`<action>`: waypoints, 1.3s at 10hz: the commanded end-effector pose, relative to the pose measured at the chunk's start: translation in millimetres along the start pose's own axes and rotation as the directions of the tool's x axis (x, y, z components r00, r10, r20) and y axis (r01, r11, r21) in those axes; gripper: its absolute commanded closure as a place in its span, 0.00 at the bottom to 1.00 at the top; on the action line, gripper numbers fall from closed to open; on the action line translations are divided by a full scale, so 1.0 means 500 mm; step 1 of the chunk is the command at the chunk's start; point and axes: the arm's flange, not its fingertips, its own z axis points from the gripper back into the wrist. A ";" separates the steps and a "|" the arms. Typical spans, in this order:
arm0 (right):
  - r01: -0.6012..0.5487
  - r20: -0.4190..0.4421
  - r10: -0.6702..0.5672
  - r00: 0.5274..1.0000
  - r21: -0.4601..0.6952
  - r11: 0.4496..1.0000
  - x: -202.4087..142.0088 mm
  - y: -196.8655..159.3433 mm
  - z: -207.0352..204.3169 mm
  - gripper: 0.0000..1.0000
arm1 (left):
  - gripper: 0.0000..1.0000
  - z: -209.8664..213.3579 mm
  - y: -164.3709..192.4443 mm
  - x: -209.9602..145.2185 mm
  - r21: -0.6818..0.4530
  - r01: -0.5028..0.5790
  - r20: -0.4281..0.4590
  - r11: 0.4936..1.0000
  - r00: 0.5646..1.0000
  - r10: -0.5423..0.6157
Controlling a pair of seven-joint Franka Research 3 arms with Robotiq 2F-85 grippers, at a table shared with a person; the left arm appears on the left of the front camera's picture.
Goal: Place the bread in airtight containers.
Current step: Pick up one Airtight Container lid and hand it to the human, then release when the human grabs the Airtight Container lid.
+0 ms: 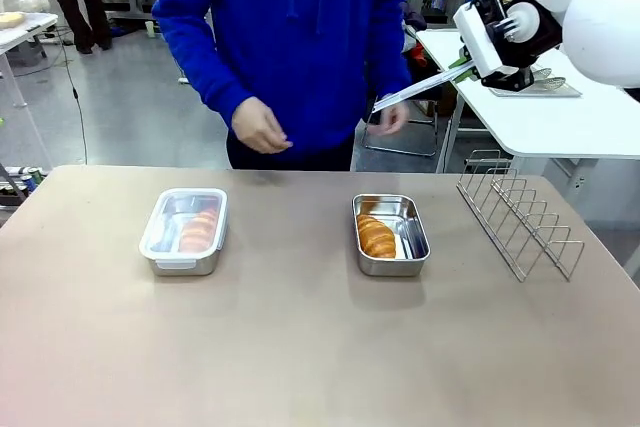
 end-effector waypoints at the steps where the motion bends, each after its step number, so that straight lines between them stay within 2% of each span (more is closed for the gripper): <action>1: -0.031 -0.013 0.031 0.999 0.004 1.000 0.024 -0.003 0.011 1.00 | 0.00 0.002 -0.003 0.004 -0.010 0.003 0.013 1.000 1.000 -0.003; 11: -0.031 -0.013 0.031 0.999 0.004 1.000 0.024 -0.003 0.011 1.00 | 0.00 0.002 -0.003 0.004 -0.010 0.003 0.013 1.000 1.000 -0.003; 12: -0.028 0.003 0.028 1.000 0.006 1.000 0.026 -0.003 0.000 0.27 | 0.00 0.002 -0.003 0.004 -0.010 0.003 0.013 1.000 1.000 -0.003; 13: -0.012 0.025 0.012 1.000 0.012 1.000 0.024 -0.012 0.013 0.28 | 0.00 0.002 -0.003 0.004 -0.010 0.003 0.013 1.000 1.000 -0.003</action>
